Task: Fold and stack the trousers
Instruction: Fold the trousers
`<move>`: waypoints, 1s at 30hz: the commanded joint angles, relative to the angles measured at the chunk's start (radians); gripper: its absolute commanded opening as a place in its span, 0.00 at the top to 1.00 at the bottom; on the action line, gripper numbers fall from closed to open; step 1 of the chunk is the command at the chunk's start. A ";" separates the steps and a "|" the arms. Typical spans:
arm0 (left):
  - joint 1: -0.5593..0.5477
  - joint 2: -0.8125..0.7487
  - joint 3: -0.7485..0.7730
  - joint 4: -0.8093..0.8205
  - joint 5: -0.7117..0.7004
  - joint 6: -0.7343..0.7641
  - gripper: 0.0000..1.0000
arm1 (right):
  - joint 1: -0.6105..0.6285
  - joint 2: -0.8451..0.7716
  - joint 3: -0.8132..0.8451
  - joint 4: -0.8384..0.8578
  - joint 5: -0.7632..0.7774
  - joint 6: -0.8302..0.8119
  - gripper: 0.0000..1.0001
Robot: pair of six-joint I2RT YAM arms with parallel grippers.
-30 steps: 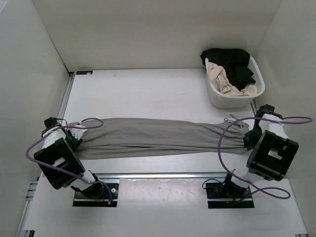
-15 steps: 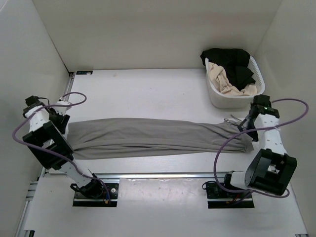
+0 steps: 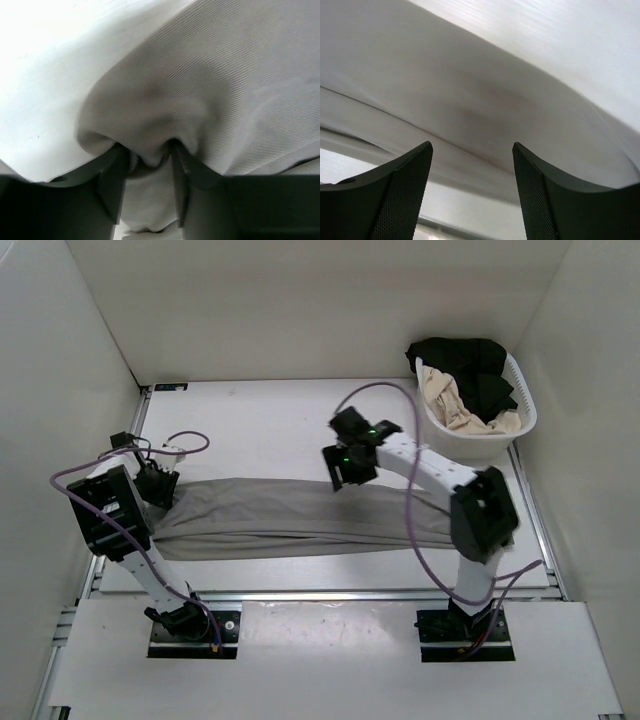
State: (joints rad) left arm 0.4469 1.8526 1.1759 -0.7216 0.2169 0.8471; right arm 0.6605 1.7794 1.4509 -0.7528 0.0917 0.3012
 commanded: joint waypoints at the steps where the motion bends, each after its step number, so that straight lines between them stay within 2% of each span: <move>1: -0.007 0.049 -0.015 0.067 -0.043 -0.057 0.53 | 0.086 0.167 0.181 -0.008 -0.040 -0.062 0.29; 2: 0.006 0.060 -0.006 0.067 -0.044 -0.057 0.60 | 0.100 0.199 0.207 -0.008 -0.050 -0.062 0.29; 3: 0.006 0.069 0.005 0.076 -0.056 -0.066 0.71 | 0.120 0.240 0.219 -0.008 -0.059 -0.062 0.29; 6: 0.006 0.098 0.053 0.076 -0.065 -0.089 0.86 | 0.143 0.261 0.192 0.033 -0.069 -0.062 0.38; 8: 0.006 0.112 0.099 0.076 -0.077 -0.112 0.86 | 0.152 0.252 0.137 0.052 -0.029 -0.062 0.38; 11: 0.006 0.137 0.164 0.086 -0.099 -0.146 0.86 | 0.140 0.198 0.035 0.082 0.057 0.030 0.40; 15: 0.006 0.126 0.189 0.086 -0.090 -0.146 0.86 | 0.012 0.022 -0.145 0.092 0.215 0.226 0.41; 16: 0.006 0.126 0.189 0.086 -0.090 -0.137 0.86 | -0.017 -0.010 -0.183 0.077 0.273 0.319 0.42; 21: 0.006 0.088 0.119 0.086 -0.090 -0.123 0.84 | -0.194 -0.179 -0.420 -0.023 0.364 0.507 0.45; 23: 0.006 0.088 0.119 0.086 -0.079 -0.123 0.82 | -0.243 -0.190 -0.499 -0.013 0.364 0.516 0.45; 26: 0.006 0.097 0.129 0.086 -0.070 -0.141 0.81 | -0.294 -0.120 -0.514 0.024 0.364 0.486 0.47; 30: 0.006 0.119 0.201 0.086 -0.070 -0.152 0.80 | -0.351 0.003 -0.384 0.036 0.396 0.454 0.50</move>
State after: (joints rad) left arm 0.4442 1.9644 1.3293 -0.6403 0.1429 0.7097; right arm 0.3489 1.7004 1.0134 -0.7677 0.4217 0.7414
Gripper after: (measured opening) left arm 0.198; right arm 0.508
